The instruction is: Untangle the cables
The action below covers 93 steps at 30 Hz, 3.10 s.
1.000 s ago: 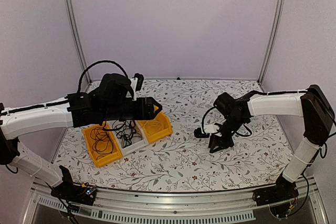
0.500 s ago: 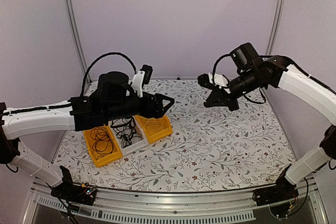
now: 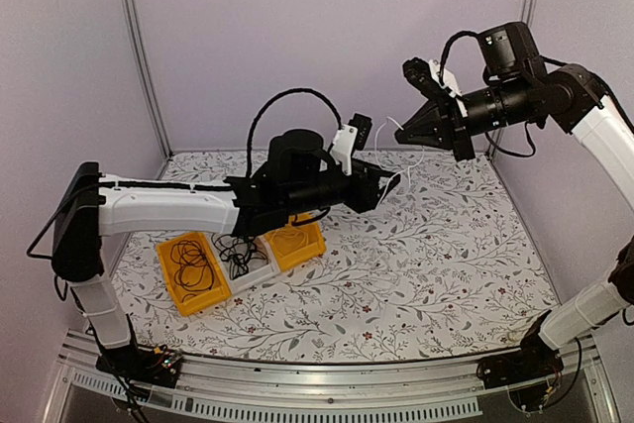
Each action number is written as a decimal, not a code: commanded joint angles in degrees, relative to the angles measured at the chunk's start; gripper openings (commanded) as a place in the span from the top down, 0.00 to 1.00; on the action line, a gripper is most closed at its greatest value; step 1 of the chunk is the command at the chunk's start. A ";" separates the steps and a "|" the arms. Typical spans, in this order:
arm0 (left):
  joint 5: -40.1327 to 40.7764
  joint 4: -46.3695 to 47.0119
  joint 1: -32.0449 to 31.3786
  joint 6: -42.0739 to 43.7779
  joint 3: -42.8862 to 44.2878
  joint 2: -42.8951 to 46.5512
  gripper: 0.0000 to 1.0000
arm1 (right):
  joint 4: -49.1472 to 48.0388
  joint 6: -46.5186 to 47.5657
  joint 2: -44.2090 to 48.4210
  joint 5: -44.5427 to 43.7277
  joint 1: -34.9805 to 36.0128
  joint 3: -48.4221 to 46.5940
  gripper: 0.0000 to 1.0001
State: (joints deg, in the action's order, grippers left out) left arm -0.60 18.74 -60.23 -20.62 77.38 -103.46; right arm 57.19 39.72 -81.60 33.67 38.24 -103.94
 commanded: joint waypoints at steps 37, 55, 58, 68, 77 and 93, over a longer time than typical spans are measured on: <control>43.83 -48.64 -2.40 -30.91 -32.22 72.88 0.37 | -24.62 -18.30 -30.10 9.13 0.67 -12.62 1.00; 45.43 -56.90 -2.36 -28.74 -23.54 68.25 0.36 | -26.84 -17.65 -47.73 6.28 5.16 -17.49 1.00; 45.59 -56.76 -2.35 -28.14 -22.92 67.47 0.35 | -27.59 -16.64 -51.49 1.69 5.80 -17.74 1.00; 45.86 -54.87 -2.44 -26.20 -23.51 66.74 0.34 | -27.34 -11.53 -59.24 -7.35 7.92 -18.77 1.00; 45.69 -52.76 -2.43 -25.30 -24.71 66.81 0.33 | -27.31 -8.32 -60.24 -16.34 12.20 -18.11 0.99; 45.96 -45.29 -2.30 -17.05 -24.55 62.41 0.27 | -20.85 -7.22 -43.87 -26.64 12.49 -7.68 0.67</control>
State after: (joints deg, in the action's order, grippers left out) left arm 44.91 -30.52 -61.87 -42.24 52.51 -38.54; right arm 33.91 32.21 -132.99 9.41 50.96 -114.76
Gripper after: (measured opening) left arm 0.719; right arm 0.319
